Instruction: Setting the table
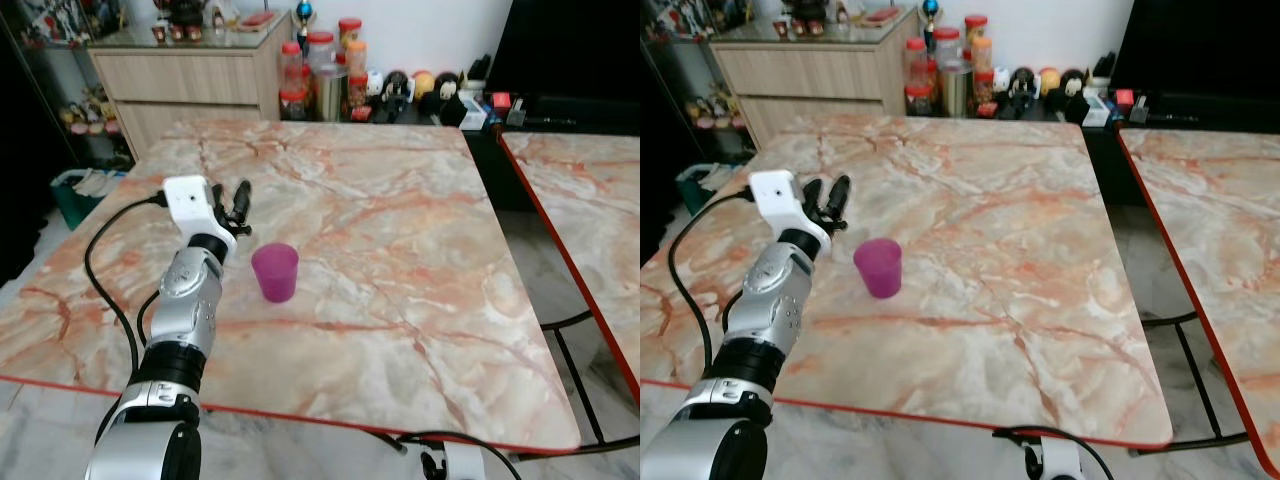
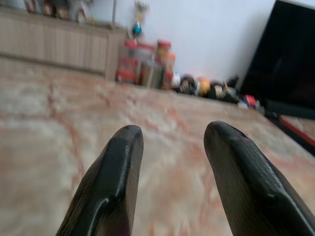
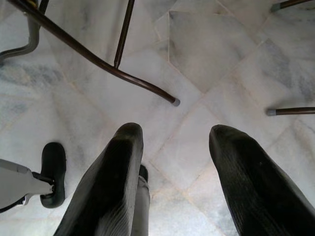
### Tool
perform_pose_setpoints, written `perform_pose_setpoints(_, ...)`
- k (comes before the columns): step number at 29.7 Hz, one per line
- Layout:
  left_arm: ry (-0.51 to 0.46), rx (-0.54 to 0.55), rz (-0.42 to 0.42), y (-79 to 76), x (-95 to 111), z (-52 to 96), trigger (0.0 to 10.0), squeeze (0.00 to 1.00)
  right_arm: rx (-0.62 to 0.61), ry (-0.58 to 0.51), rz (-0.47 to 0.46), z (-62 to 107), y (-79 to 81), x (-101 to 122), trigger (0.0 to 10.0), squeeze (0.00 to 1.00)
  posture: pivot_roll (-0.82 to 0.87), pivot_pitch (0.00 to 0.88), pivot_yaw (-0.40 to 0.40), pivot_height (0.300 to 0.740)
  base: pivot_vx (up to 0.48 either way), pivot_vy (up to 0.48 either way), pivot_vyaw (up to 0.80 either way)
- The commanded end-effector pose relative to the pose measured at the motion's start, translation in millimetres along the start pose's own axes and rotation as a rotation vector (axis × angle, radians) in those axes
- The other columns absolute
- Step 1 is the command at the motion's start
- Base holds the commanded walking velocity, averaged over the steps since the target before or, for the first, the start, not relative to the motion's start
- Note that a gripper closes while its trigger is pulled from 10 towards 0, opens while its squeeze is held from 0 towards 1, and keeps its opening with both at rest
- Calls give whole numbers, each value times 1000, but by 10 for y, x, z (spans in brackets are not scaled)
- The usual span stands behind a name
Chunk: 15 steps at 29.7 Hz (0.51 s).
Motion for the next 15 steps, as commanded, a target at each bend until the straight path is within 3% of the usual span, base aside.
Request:
perform_pose_setpoints(1, 46, -35, -16, -21, 6, 4, 10000, 0, -2, -8, -8, -4, 11, 22, 10000, 0, 11, 0, -2, 719, 0, 0, 0)
perform_pose_setpoints(6, 105, -58, -9, -65, -6, -13, 10000, 0, 0, -7, -10, -5, 20, 19, 10000, 0, 12, 0, 1, 719, 0, 0, 0)
perform_pose_setpoints(8, 210, -112, -34, -151, -100, -14, 10000, 0, 2, -5, -10, -5, 26, 15, 10000, 0, 15, 0, 1, 719, 0, 0, 0)
perform_pose_setpoints(15, 330, -137, -60, -216, -292, 19, 10000, 0, 5, -5, -12, -7, 36, 21, 10000, 0, 7, 0, 10, 719, 0, 0, 0)
Point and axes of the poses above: a point about 5 cm out from each wrist's last joint towards the gripper, its own z axis pointing back from the gripper into the wrist, its own x axis along the axis of the wrist's last joint, y = z × x, the point moved 3 cm from there along -z, pointing out of the wrist towards the gripper, and after that the axes turned 2 degrees about z, right-handed, at the moved point
